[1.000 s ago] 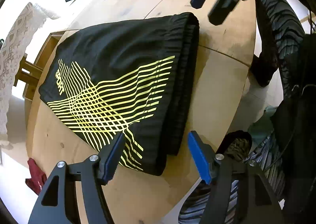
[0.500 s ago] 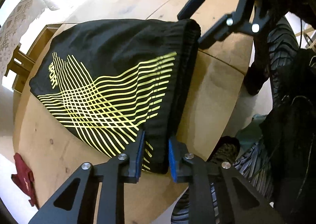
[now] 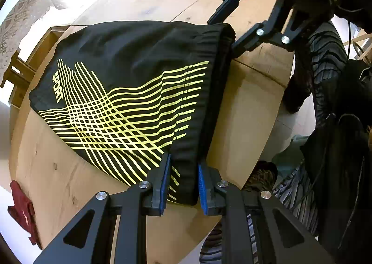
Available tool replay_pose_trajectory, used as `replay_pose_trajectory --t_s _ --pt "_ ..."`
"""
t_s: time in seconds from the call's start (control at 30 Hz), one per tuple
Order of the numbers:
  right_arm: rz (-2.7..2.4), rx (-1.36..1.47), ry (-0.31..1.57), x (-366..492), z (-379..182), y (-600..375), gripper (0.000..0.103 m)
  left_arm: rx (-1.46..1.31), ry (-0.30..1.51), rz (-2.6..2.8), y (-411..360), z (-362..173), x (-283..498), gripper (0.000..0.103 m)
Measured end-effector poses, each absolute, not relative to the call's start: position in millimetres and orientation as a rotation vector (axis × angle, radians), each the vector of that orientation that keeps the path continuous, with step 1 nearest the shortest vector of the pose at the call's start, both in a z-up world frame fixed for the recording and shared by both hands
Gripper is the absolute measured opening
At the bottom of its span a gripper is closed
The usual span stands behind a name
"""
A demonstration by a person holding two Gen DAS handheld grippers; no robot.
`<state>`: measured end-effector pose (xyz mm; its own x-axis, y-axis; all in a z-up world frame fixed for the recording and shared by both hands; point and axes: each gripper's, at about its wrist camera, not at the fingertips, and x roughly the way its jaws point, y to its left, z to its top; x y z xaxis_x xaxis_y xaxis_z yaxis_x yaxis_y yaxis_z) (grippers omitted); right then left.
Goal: Fold clothes
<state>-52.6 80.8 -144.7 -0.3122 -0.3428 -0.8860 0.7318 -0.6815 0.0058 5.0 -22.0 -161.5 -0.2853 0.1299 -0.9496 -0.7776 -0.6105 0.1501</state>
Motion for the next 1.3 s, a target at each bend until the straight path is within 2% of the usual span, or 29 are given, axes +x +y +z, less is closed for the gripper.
replay_pose_trajectory --t_s 0.2,0.23,0.27,0.3,0.37,0.53,0.67,0.9,1.13,1.3 --pt "-2.077 1.214 0.496 -59.9 -141.2 78.1 0.053 -1.361 0.826 1.940 -19.8 -162.3 4.5 0.020" --pt "-2.075 1.212 0.494 -59.1 -141.9 76.6 0.048 -1.362 0.826 1.940 -19.2 -162.3 4.8 0.020" --pt "-2.072 1.204 0.490 -58.4 -141.9 75.5 0.034 -1.362 0.826 1.940 -18.6 -162.3 5.6 0.020" --pt "-2.072 1.193 0.488 -58.3 -141.5 74.5 0.024 -1.361 0.826 1.941 -18.8 -162.2 6.0 0.020" --pt "-2.070 1.173 0.498 -57.9 -140.8 71.9 0.018 -1.360 0.827 1.941 -19.5 -162.1 6.3 0.020" --pt "-2.060 1.180 0.534 -61.4 -143.2 63.5 0.016 -1.326 0.804 1.959 -23.3 -157.6 7.6 0.019" --pt "-2.062 1.190 0.559 -59.6 -136.0 64.1 0.016 -1.278 0.775 1.994 -25.2 -145.6 11.3 0.012" --pt "-2.070 1.230 0.585 -56.6 -128.7 68.6 0.016 -1.262 0.732 1.973 -17.4 -143.2 19.8 0.011" --pt "-2.069 1.270 0.534 -58.7 -118.5 73.8 0.016 -1.239 0.767 1.956 -3.9 -129.6 35.4 0.011" --pt "-2.097 1.224 0.567 -52.5 -79.8 73.1 0.016 -1.174 0.855 2.007 -0.8 -88.0 44.2 0.010"
